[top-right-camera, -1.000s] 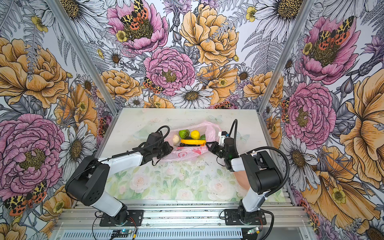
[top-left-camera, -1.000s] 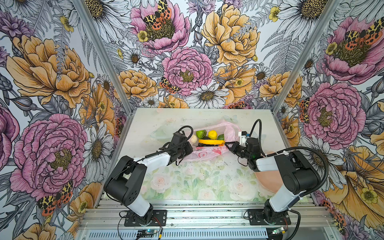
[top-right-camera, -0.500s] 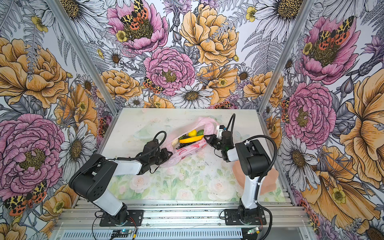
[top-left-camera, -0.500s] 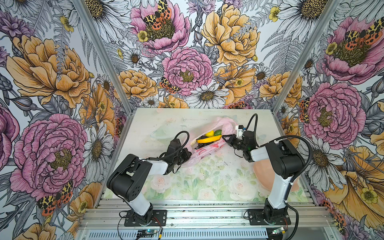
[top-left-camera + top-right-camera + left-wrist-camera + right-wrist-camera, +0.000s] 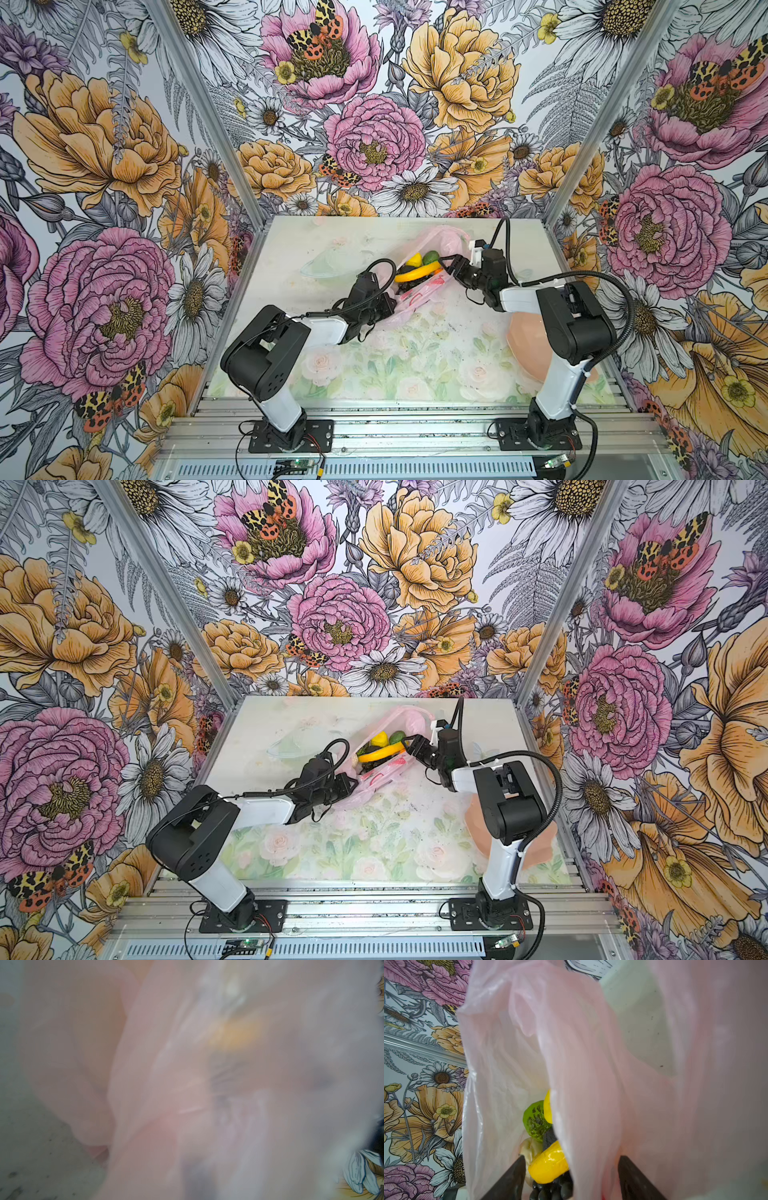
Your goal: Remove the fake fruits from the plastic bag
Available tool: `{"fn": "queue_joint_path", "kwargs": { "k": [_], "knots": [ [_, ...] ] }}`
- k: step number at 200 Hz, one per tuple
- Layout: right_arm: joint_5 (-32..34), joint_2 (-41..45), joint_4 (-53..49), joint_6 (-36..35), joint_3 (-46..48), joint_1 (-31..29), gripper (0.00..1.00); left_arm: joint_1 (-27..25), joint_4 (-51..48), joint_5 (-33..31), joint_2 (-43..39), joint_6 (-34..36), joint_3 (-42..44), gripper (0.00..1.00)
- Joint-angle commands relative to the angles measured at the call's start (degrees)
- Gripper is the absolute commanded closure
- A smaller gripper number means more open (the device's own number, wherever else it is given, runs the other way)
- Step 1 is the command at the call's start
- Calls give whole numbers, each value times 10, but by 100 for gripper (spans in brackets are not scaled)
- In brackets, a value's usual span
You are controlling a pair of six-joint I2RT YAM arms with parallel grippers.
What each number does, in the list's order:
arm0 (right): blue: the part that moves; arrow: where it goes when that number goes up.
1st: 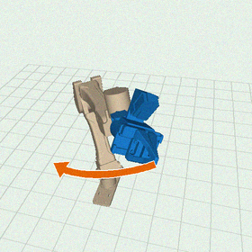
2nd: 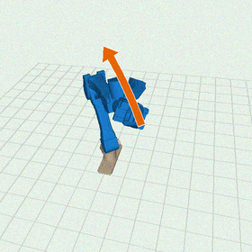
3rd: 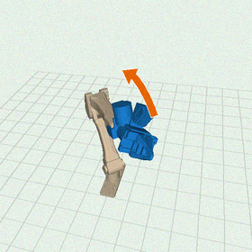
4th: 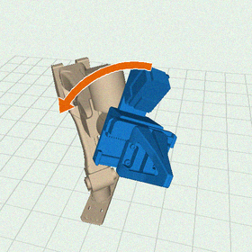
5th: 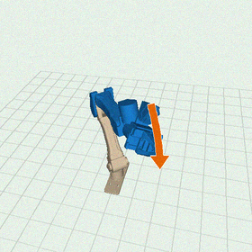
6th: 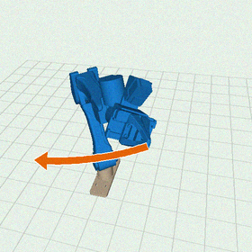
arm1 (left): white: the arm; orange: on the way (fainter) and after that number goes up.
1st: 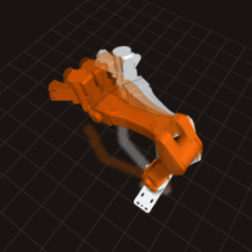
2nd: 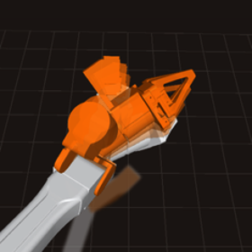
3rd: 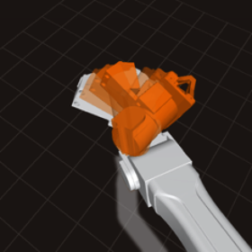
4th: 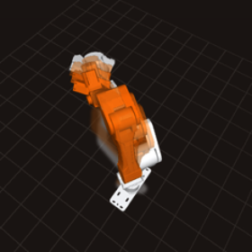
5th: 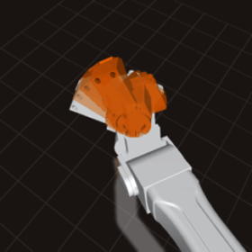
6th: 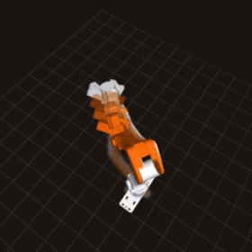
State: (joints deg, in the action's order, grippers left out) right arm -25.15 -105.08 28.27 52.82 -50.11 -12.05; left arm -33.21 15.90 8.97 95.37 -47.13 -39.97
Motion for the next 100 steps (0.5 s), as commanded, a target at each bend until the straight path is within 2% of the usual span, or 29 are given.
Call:
{"fn": "queue_joint_path", "kwargs": {
  "k": [1,48,57,73,89,100],
  "knots": [
    [39,46,-49,-12,23,-12,23,-5,-32,-35,-3,19,-15,79],
    [65,53,-66,7,31,-69,22,-23,-81,-71,-26,31,-32,56],
    [61,44,-68,9,26,-72,26,-25,-96,-78,-35,34,-34,50],
    [57,35,-68,14,26,-72,42,-23,-120,-92,-55,33,-35,41],
    [68,41,-78,3,35,-72,60,-18,-144,-108,-82,30,-35,37],
    [75,46,-85,-7,41,-72,67,-16,-160,-121,-101,28,-37,35]
  ]
}}
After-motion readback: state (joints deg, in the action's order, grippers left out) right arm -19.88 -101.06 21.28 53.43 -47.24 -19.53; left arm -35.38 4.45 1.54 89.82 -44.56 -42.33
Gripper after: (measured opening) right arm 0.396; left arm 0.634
